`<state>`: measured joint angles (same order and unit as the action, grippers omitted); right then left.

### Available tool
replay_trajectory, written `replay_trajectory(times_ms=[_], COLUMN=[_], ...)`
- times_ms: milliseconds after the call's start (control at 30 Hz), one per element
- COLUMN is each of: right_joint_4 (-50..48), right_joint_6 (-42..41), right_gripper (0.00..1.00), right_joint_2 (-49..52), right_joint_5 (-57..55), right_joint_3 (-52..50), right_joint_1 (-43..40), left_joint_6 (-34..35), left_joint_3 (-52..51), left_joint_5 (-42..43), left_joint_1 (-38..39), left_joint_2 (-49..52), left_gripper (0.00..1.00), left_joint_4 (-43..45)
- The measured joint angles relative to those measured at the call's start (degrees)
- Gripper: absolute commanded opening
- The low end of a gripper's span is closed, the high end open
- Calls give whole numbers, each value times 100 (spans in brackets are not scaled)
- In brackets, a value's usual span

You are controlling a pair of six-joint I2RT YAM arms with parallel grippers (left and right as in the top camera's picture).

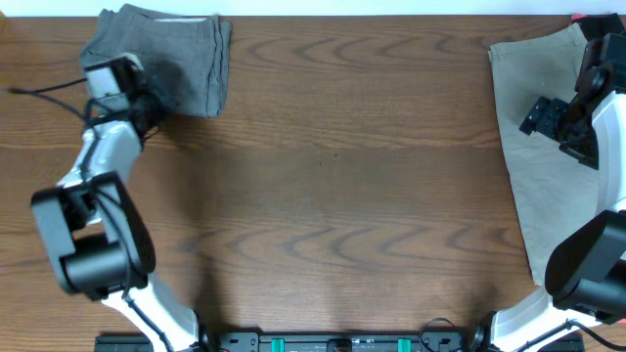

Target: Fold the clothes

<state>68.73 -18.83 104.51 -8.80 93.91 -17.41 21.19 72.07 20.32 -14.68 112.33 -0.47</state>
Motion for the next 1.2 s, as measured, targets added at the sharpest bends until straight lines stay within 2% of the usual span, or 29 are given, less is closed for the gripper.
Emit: replay_trajectory(times_ms=[133,400,667,700,767,867,900,1000,1200], right_joint_4=[0,2,0,0,-2,-4,-4,-9,-17], right_joint_6=[0,0,0,0,0,0,0,0,0], right_gripper=[99,99,99,99,99,99,99,99,99], right_joint_2=[0,0,0,0,0,0,0,0,0], right_joint_5=[0,2,2,0,2,2,2,2,0], right_joint_3=[0,0,0,0,0,0,0,0,0], right_joint_1=[0,0,0,0,0,0,0,0,0], left_joint_6=[0,0,0,0,-26,-33,-31,2,-343], left_joint_3=[0,-2,-4,-7,-11,-11,-11,0,2], left_joint_5=[-219,-236,1145,1344,1705,2133,2247,2446,2623], left_joint_1=[164,162,157,157,162,162,162,162,162], left_joint_2=[439,758,551,420,70,-673,-979,-1770,-3077], left_gripper=[6,7,9,15,42,75,82,93,94], left_joint_4=[264,96,61,9,-188,-713,-992,-1932,-4483])
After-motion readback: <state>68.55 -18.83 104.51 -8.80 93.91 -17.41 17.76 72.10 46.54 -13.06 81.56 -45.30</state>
